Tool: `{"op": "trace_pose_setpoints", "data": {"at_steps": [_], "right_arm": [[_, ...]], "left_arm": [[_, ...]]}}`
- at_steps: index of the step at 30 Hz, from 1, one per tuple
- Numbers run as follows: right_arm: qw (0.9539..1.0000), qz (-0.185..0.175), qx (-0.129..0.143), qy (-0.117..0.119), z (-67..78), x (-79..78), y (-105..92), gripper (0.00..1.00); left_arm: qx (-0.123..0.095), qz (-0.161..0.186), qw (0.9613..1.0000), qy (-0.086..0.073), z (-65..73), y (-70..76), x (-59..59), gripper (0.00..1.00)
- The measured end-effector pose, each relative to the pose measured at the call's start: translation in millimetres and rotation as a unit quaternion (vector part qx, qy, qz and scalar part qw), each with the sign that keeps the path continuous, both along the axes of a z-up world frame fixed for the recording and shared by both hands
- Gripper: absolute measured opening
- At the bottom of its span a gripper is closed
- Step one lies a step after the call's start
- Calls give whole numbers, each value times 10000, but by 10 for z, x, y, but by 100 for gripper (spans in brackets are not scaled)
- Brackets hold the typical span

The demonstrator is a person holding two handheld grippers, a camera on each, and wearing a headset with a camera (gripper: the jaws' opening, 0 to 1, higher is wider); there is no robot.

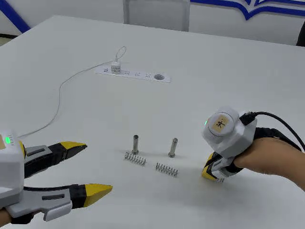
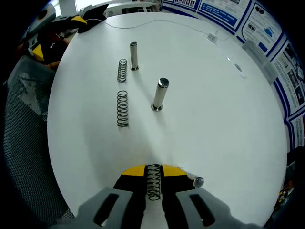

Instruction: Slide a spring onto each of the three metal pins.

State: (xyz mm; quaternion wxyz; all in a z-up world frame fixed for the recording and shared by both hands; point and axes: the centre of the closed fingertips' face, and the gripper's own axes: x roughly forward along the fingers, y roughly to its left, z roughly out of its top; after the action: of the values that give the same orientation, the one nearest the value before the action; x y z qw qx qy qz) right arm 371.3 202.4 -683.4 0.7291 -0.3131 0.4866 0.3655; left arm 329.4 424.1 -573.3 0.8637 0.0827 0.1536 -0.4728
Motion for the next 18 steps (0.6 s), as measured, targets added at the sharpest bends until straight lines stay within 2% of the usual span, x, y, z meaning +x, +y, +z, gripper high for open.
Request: {"op": "trace_pose_setpoints", "data": {"at_steps": [7,18], "right_arm": [[9996,233,-163,51,-3,-2,18,12],[9996,232,-149,14,2,-4,17,12]], "left_arm": [[-5,-7,10000,-7,9,-11,-1,64],[-2,-14,10000,-7,5,-14,-14,63]]}}
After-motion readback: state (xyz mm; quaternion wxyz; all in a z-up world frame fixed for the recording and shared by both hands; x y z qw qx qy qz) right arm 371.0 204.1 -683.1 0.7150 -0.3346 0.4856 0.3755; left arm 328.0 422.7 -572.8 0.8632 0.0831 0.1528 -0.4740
